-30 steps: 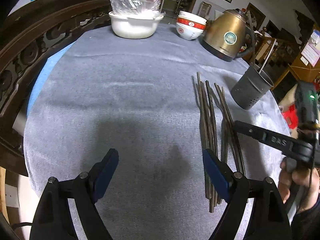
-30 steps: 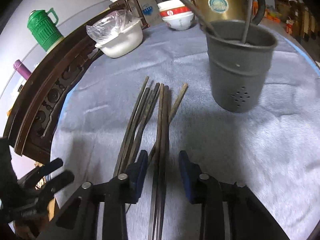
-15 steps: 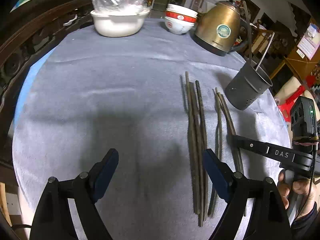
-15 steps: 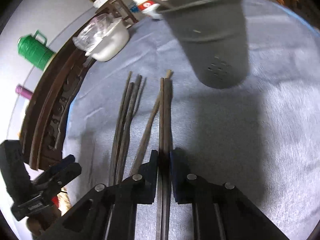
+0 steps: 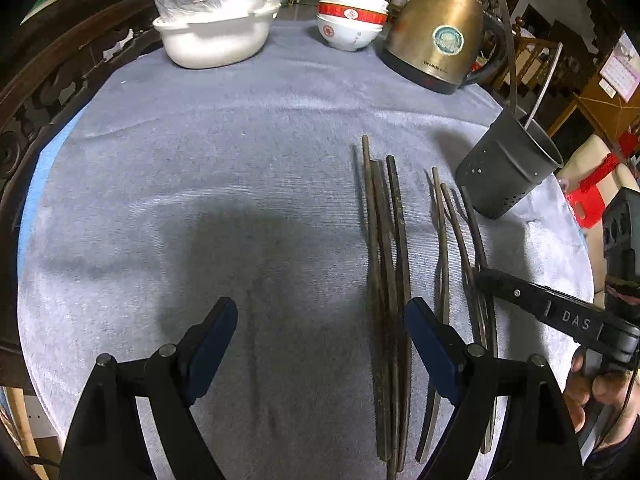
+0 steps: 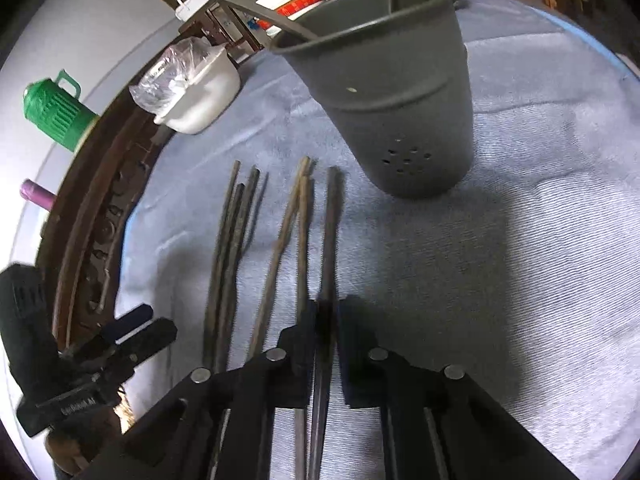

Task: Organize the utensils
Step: 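Lower the left tool onto the pile and grasp one chopstick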

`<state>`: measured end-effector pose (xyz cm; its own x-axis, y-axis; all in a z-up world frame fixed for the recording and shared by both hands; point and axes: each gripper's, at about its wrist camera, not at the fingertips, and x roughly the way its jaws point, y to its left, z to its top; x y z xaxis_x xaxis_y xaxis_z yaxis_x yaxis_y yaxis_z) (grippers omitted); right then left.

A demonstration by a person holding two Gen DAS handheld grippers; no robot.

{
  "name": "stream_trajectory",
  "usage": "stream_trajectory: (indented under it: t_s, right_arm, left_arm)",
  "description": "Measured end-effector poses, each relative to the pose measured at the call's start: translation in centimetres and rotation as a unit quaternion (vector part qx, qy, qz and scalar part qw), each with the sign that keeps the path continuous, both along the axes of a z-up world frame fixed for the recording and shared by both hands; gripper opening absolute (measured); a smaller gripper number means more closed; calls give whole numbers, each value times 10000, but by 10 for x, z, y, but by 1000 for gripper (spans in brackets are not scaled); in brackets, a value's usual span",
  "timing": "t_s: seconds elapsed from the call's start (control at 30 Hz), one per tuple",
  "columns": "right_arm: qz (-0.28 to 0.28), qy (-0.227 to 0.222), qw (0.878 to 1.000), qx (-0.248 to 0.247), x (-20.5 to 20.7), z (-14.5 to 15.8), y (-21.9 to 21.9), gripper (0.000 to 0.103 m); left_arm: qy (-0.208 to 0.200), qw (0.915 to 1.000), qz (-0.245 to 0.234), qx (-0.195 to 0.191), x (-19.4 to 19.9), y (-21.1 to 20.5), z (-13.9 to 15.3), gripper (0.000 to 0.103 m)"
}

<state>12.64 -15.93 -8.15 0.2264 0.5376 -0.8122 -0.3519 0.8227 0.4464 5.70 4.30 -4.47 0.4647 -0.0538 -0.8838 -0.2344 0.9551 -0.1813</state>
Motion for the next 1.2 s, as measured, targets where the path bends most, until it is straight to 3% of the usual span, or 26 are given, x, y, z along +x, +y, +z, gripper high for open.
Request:
stream_trajectory:
  t_s: [0.13,0.2,0.33,0.47,0.63,0.9,0.93,0.97,1.0,1.2]
  right_arm:
    - [105,-78,9996,-257,4,1,3,10]
    - [132,-86,9995,-275,7,0,5,11]
    - [132,-104,9996,-216,7,-1,6,11]
    - [137,-118,9996,-211,5,-1,2,11]
    - [173,-132,9994,-254,4,0,0,11]
    - [217,-151,9991,-346,4,1,4,11]
    - [226,-150,9990,-360,4,1,5,11]
    - [239,-154,9989,-379,4,2,6,11]
    - [256,-161,9987,-401,4,2,7,11]
    - [383,-135,9980,-486,3,2,7,11]
  left_arm:
    - [167,9998,-40,44,13,-4,-2,86]
    - [262,9996,-76,-15,19,-5,-4,80]
    - [562,9982,-92,-163,29,-5,-13,58]
    - [572,9980,-52,-280,29,-3,-13,44]
    - [716,9966,-78,-390,33,-4,-13,43]
    - [821,9964,-214,-75,36,-17,-16,38]
    - [828,9963,-218,-69,36,-17,-16,31]
    - [843,9961,-239,-89,35,-16,-16,13]
    - [904,9955,-251,-113,36,-15,-18,9]
    - [940,9948,-316,-246,13,-6,-16,6]
